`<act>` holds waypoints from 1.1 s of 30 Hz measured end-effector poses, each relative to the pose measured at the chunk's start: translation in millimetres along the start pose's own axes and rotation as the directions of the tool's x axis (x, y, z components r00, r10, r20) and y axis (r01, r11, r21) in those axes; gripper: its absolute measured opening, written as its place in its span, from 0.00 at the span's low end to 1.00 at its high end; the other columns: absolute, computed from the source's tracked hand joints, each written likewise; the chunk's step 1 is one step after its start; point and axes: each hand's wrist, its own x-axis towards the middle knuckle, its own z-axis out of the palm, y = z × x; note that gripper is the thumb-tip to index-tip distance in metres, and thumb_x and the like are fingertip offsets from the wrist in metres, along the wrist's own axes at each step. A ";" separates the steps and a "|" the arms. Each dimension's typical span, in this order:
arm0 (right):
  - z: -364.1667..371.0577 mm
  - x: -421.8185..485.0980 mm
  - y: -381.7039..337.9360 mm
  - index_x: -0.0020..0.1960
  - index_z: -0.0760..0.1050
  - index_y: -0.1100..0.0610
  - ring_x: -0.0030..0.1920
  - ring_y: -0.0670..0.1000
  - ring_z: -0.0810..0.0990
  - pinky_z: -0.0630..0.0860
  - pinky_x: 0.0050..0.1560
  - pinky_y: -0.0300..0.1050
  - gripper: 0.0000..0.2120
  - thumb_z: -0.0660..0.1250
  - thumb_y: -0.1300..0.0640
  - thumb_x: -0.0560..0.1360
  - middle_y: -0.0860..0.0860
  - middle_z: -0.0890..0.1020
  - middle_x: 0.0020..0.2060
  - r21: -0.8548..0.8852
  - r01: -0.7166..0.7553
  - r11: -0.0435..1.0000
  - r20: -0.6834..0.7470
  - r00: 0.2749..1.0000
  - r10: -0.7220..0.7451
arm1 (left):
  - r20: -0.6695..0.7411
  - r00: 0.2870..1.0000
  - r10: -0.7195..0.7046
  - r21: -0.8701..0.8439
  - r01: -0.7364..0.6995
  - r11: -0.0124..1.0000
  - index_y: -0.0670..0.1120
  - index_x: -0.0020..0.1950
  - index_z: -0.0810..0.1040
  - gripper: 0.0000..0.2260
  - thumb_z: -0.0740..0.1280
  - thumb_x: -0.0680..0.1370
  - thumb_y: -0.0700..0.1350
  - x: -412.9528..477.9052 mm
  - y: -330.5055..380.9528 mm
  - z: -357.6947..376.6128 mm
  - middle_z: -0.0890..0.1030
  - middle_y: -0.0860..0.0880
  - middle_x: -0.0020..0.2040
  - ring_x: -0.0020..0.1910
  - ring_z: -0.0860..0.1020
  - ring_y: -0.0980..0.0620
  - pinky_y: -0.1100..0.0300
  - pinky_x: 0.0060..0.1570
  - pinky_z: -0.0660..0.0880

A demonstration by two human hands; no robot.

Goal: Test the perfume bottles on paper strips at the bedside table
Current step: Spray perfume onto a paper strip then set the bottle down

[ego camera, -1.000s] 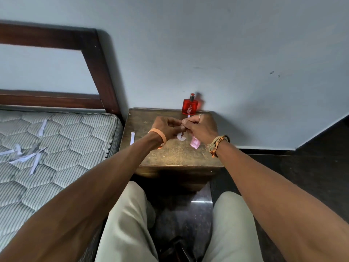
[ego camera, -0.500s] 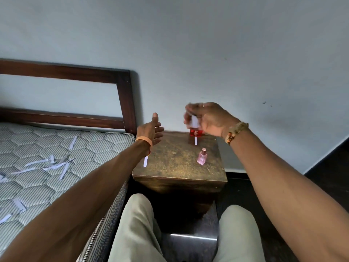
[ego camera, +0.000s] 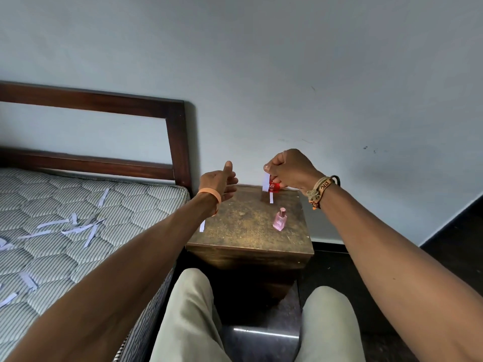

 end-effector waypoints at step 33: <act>-2.4 15.0 11.6 0.49 0.79 0.63 0.39 0.52 0.82 0.80 0.41 0.46 0.06 0.68 0.59 0.77 0.58 0.83 0.41 0.424 -0.226 0.877 0.455 0.891 0.009 | 0.053 0.998 -0.032 0.043 0.029 0.999 0.44 0.42 0.79 0.08 0.70 0.76 0.47 13.6 -19.5 9.4 0.83 0.46 0.38 0.32 0.79 0.52 0.59 0.35 0.76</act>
